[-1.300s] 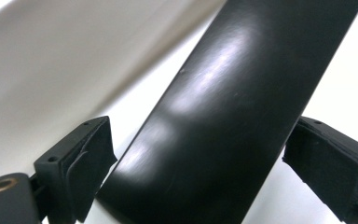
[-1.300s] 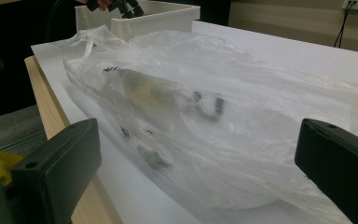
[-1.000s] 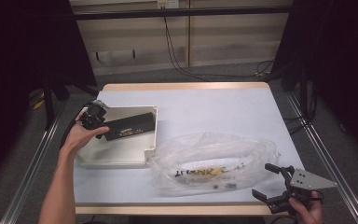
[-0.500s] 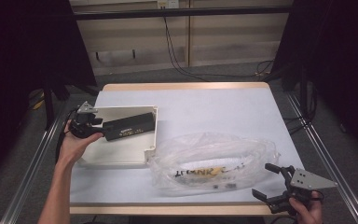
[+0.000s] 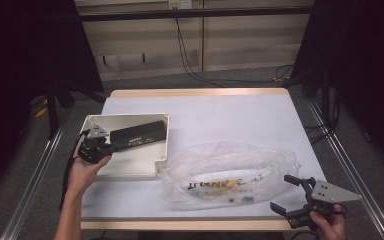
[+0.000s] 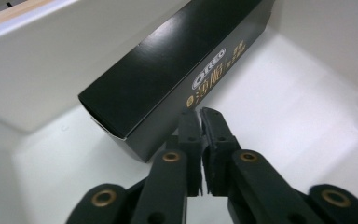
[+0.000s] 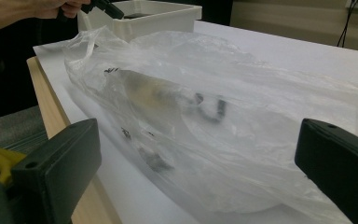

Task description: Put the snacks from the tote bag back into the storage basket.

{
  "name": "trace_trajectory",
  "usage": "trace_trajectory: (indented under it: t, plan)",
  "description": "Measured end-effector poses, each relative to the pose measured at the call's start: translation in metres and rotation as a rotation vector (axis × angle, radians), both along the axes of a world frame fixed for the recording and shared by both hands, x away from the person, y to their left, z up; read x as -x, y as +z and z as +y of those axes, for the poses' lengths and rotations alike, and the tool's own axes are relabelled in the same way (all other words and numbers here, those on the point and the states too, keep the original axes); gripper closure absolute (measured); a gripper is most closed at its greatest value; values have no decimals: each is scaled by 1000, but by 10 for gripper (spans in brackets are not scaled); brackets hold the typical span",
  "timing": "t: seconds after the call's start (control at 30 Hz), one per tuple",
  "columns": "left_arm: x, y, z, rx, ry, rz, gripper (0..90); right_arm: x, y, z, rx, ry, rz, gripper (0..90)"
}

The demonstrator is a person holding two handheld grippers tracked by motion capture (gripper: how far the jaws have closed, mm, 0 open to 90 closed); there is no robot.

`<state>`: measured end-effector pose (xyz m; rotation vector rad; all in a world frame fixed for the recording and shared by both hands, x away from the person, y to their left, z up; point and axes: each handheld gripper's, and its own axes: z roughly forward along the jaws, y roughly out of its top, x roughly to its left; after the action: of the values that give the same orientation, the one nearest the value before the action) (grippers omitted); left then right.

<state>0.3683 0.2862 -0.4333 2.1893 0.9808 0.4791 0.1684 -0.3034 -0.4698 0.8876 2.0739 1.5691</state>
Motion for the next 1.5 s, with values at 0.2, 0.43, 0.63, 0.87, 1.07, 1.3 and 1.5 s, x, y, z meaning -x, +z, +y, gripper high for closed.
trace_trajectory:
  t: [0.2, 0.43, 0.63, 0.87, 1.07, 1.3, 1.5]
  plan:
    - [-6, -13, -2, -14, 12, 16, 900, -2, -1, 1, 4, 3, 2, 0]
    - [-15, -22, -8, -12, 13, 36, 900, -4, -1, 1, -13, -6, 8, 0]
    - [-22, -24, -13, -7, 51, 43, 900, -5, -1, 3, -5, 12, 8, 0]
    - [-29, -26, -19, 2, 50, 47, 900, -8, -3, 2, -5, 15, 12, 0]
    - [-34, -26, -27, -6, 31, 48, 900, -10, -3, 3, -3, 15, 15, 0]
    - [-37, -28, -29, -6, 58, 34, 900, -8, -2, 5, 3, 30, 9, 0]
    - [-43, -29, -29, 16, 60, 30, 900, -5, 0, 8, 12, 42, -4, 0]
